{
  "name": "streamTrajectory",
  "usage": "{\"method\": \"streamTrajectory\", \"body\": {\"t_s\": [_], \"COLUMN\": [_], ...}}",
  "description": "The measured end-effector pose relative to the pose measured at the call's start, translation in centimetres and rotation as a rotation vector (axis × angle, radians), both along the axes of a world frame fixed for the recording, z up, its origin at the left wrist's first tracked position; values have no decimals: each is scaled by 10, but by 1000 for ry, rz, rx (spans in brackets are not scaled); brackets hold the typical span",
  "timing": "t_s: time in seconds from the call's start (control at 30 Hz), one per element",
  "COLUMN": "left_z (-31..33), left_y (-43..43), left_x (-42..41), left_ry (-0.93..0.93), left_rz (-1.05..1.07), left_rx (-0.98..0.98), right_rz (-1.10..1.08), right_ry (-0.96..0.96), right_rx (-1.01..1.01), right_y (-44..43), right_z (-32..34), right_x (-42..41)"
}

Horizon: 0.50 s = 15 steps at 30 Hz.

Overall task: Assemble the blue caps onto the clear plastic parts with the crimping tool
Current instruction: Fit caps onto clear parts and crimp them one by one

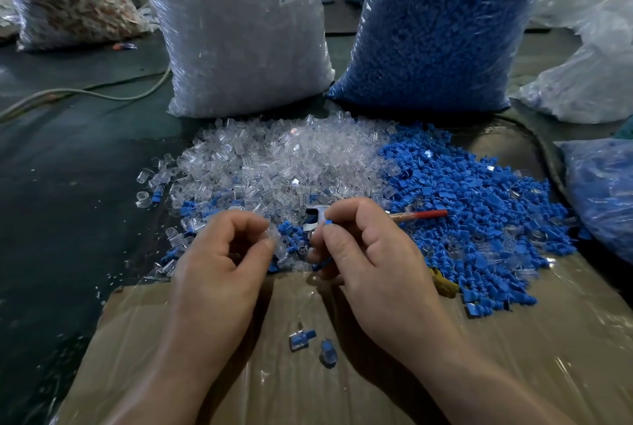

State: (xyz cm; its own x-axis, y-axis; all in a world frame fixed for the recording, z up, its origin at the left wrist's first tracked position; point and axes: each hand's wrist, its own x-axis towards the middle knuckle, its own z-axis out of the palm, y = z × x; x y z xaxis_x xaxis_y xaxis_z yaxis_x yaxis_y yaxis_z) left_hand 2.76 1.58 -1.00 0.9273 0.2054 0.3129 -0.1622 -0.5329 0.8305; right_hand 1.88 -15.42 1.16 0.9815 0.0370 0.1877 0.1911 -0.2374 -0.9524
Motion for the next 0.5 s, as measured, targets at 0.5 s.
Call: {"method": "streamTrajectory", "body": {"t_s": [0.5], "left_z": [-1], "left_y": [-1], "left_x": [0], "left_ry": [59], "left_rz": [-85], "left_rx": [-362], "right_rz": [130], "right_ry": [86], "right_rx": [119], "right_y": [-1], "right_z": [3], "right_x": [-3]}}
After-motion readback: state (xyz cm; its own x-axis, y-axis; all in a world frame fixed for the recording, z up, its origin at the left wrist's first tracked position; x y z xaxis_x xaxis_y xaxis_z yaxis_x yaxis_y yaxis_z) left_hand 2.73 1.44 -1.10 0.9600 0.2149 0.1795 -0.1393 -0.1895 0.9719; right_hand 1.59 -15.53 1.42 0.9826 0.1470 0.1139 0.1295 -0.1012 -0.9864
